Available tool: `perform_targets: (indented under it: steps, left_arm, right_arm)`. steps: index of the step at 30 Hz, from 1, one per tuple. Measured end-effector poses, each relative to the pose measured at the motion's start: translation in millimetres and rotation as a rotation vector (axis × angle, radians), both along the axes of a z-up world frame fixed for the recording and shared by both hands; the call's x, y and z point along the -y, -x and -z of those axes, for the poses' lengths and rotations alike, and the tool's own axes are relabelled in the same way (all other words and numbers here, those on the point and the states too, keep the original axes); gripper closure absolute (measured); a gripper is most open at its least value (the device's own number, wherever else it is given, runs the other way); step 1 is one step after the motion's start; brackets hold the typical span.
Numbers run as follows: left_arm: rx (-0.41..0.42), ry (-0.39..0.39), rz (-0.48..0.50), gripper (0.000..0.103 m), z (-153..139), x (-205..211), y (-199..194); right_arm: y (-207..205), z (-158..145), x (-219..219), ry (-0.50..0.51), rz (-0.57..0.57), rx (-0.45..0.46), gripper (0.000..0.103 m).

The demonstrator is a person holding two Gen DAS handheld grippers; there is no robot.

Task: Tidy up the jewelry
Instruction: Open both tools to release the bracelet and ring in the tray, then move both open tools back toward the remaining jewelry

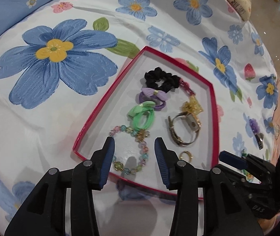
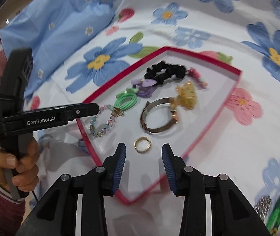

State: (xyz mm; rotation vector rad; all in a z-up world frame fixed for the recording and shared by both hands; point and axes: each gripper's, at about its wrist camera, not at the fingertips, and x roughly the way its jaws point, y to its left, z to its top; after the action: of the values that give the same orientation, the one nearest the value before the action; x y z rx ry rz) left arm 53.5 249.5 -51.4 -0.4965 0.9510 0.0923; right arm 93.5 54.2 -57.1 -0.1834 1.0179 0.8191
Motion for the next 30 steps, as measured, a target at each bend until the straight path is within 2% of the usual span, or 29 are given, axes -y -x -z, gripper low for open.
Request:
perform_targets:
  steps: [4,8,12,30]
  left_arm:
    - [0.018,0.011,0.01,0.063,-9.0,13.5,6.9]
    - [0.035,0.009,0.037,0.055,-17.8,33.1,11.5]
    - [0.046,0.007,0.085,0.055,-23.9,56.3,13.0]
    - [0.023,-0.007,0.315,0.055,-20.7,164.8,12.5]
  right_arm:
    - [4.7,-14.1,32.7,-0.053,0.066,0.004,0.063]
    - [11.2,-26.0,72.3,-0.086,0.143,0.014,0.061]
    - [18.8,-31.9,106.3,-0.099,0.205,0.024,0.06]
    - [56.5,-21.1,235.6,-0.115,0.453,0.023,0.059]
